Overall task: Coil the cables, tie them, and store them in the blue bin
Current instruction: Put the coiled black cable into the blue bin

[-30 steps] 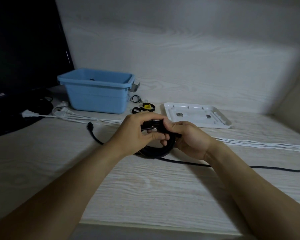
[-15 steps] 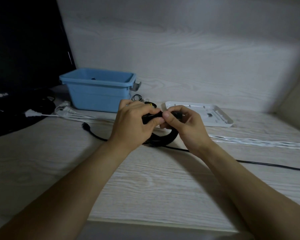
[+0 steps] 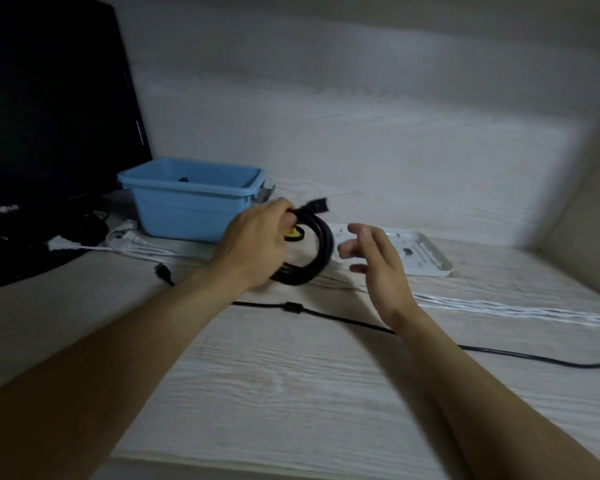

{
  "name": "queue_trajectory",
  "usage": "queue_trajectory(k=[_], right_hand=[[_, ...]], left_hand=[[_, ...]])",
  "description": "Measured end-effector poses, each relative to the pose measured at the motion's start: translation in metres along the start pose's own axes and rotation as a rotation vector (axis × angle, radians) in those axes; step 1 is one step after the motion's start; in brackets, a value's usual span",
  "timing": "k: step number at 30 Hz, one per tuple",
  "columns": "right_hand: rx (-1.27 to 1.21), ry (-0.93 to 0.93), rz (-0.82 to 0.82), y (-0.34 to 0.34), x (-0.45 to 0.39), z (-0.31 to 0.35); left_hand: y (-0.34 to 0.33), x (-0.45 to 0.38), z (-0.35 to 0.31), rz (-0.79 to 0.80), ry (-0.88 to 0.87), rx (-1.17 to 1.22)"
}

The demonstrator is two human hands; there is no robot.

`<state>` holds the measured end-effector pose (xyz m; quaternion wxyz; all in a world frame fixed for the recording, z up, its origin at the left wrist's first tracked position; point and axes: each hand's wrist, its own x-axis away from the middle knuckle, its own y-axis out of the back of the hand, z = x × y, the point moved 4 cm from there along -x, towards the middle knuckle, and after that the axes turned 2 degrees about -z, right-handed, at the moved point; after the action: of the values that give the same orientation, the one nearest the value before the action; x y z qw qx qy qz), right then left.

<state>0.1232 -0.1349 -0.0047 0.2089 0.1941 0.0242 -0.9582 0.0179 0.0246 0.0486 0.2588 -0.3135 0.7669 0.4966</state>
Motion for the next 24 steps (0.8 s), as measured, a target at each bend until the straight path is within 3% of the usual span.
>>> queue_trajectory(k=[3, 5, 8, 11, 15, 20, 24], right_hand=[[0.065, -0.026, -0.033, 0.013, -0.005, -0.013], [0.104, -0.031, -0.027, 0.015, -0.007, -0.019], [0.163, -0.031, -0.015, 0.013, -0.008, -0.021], [0.23, -0.013, -0.012, 0.011, -0.008, -0.021], [0.281, -0.022, 0.002, 0.011, -0.007, -0.022], [0.345, -0.058, 0.081, 0.006, -0.007, -0.028], [0.351, -0.07, 0.106, 0.005, -0.008, -0.03]], left_hand=[[0.019, -0.032, 0.018, -0.033, 0.25, -0.039], [0.029, -0.057, 0.054, -0.095, 0.516, -0.022], [0.047, -0.078, 0.11, -0.33, 0.902, 0.308], [0.061, -0.086, 0.139, -0.607, 1.062, 0.62], [0.068, -0.089, 0.152, -0.615, 1.057, 0.42], [0.068, -0.092, 0.163, -0.484, 0.766, 0.101], [0.056, -0.1, 0.161, -0.34, 0.655, -0.015]])
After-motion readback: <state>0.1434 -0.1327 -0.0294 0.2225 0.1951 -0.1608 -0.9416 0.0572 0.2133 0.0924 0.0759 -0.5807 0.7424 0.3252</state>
